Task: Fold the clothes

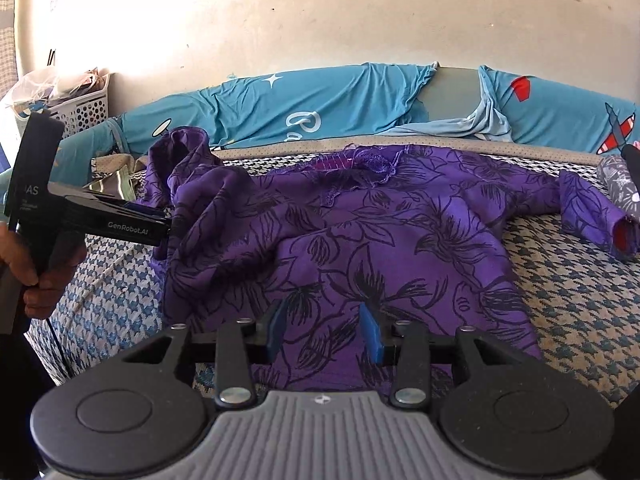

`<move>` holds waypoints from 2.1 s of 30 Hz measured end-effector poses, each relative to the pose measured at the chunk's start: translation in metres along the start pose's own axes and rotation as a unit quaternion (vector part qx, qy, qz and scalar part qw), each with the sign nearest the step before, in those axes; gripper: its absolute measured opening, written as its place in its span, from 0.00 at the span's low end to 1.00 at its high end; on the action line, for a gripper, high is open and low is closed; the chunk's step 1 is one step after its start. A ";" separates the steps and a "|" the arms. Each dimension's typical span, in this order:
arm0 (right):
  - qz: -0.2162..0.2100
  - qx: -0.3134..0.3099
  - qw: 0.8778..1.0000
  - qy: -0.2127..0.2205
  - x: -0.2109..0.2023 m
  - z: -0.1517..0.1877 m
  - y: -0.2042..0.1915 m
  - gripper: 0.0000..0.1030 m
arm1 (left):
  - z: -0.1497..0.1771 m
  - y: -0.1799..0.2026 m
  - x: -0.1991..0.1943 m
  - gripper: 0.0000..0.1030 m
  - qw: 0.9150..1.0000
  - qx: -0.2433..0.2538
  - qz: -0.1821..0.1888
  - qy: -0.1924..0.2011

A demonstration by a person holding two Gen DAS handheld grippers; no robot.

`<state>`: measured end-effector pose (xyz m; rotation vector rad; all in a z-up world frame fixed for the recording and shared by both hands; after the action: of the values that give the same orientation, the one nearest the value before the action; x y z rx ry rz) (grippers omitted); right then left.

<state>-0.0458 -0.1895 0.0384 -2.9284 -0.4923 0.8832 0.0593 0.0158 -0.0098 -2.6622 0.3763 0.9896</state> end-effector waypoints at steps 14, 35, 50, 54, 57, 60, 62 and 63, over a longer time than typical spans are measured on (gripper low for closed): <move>0.008 0.022 1.000 -0.013 0.011 0.001 0.008 0.39 | 0.017 0.023 -0.003 0.05 0.999 -0.024 0.041 -0.023; 0.027 0.029 0.999 0.007 -0.007 -0.004 0.018 0.40 | 0.064 0.075 -0.063 0.05 0.985 -0.116 0.074 -0.103; 0.183 0.120 0.976 -0.004 -0.017 0.006 0.095 0.66 | 0.022 0.025 -0.051 0.31 0.952 -0.287 0.103 -0.039; 0.185 0.139 0.973 -0.016 -0.014 0.015 0.104 0.67 | 0.013 0.019 -0.033 0.46 0.946 -0.307 0.099 -0.039; 0.164 0.165 0.972 -0.026 -0.009 0.020 0.104 0.67 | 0.010 0.013 -0.025 0.50 0.939 -0.327 0.098 -0.039; 0.148 0.180 0.972 -0.032 -0.004 0.023 0.102 0.67 | 0.009 0.003 -0.020 0.59 0.927 -0.359 0.104 -0.033; 0.155 0.169 0.973 -0.036 -0.001 0.023 0.099 0.67 | 0.006 -0.004 -0.016 0.63 0.922 -0.372 0.099 -0.031; 0.157 0.165 0.973 -0.038 0.000 0.023 0.098 0.67 | 0.004 -0.006 -0.012 0.65 0.922 -0.375 0.093 -0.032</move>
<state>-0.0300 -0.2834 0.0062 -2.7078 0.1177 0.9973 0.0498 0.0251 -0.0037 -3.2913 0.2741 1.5242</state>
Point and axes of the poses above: each gripper's, at about its wrist camera, not at the fingertips, and x roughly the way its jaws point, y to its right, z to its underside, the point moved 8 cm from there along x, roughly the way its jaws point, and after that the axes turned 4 degrees about -z, right-handed, at the moved point
